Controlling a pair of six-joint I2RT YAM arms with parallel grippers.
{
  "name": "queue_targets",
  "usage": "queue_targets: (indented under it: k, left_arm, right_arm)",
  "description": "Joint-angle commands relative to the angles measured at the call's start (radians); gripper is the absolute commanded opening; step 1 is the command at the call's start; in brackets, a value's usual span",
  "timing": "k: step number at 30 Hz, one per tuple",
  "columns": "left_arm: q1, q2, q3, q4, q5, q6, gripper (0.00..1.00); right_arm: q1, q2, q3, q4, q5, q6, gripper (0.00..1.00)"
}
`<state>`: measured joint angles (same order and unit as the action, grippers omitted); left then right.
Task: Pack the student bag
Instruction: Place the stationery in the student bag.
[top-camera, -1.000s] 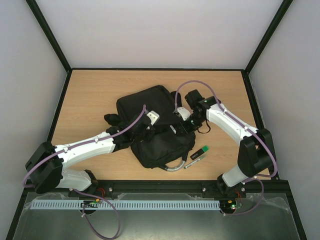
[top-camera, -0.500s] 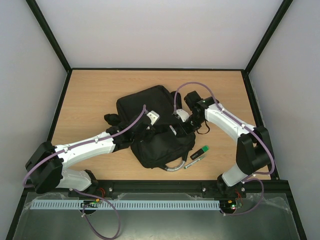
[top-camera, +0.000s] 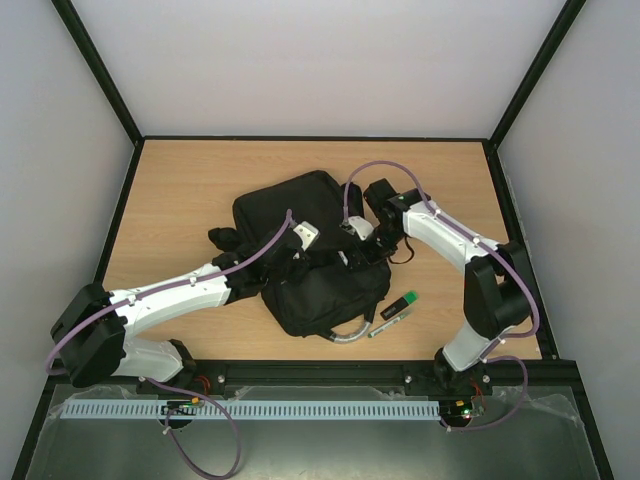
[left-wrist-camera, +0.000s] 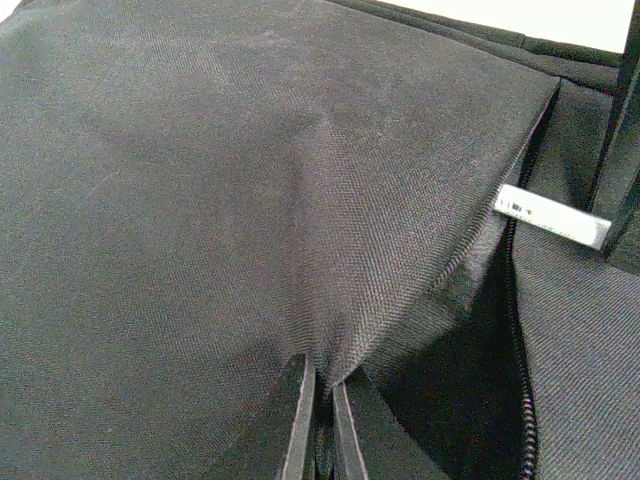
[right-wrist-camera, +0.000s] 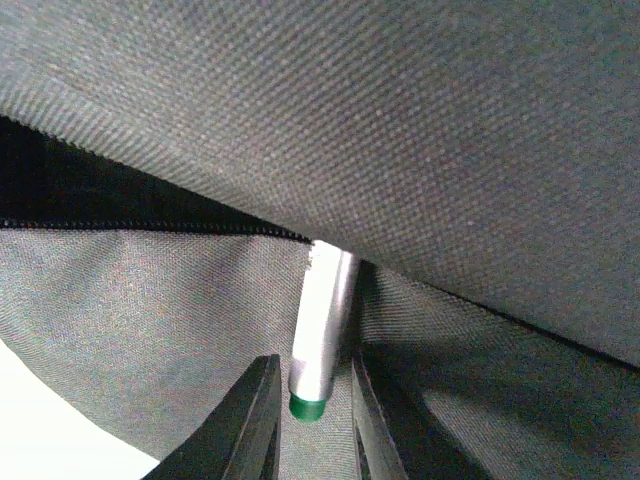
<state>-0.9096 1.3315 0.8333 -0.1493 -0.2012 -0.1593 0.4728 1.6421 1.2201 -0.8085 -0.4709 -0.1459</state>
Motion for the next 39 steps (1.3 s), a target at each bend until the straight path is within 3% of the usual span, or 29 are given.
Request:
queue_targets:
  k: [1,12,18,24,28,32,36,39]
  left_arm:
    - [-0.011,-0.029,0.029,0.021,0.012,0.004,0.02]
    - [-0.012,-0.028,0.029,0.022,0.013,0.004,0.02]
    - [-0.012,-0.025,0.027,0.023,0.013,0.003,0.02]
    - [-0.011,-0.017,0.025,0.021,0.003,-0.001,0.02]
    - [-0.012,-0.018,0.015,0.016,0.001,-0.008,0.02]
    - [-0.012,-0.024,0.015,-0.013,0.006,-0.008,0.02]
    - [-0.016,-0.047,0.023,-0.059,0.005,0.001,0.02]
    - [-0.017,-0.082,0.023,-0.090,0.011,0.011,0.02]
  right_arm:
    - [0.003,0.021,0.025,-0.045,-0.024,0.009,0.19]
    - [0.003,0.082,0.128,-0.050,-0.078,0.049,0.03]
    - [0.003,0.110,0.150,-0.002,-0.178,0.109,0.04]
    - [0.003,0.107,0.125,0.048,-0.249,0.134,0.26]
    - [0.003,0.048,0.100,0.041,-0.214,0.109,0.39]
    - [0.003,-0.032,0.076,0.011,-0.146,0.044,0.41]
    - [0.003,-0.123,0.067,-0.003,-0.083,-0.127,0.41]
    - [0.003,-0.207,0.031,0.035,-0.045,-0.291,0.47]
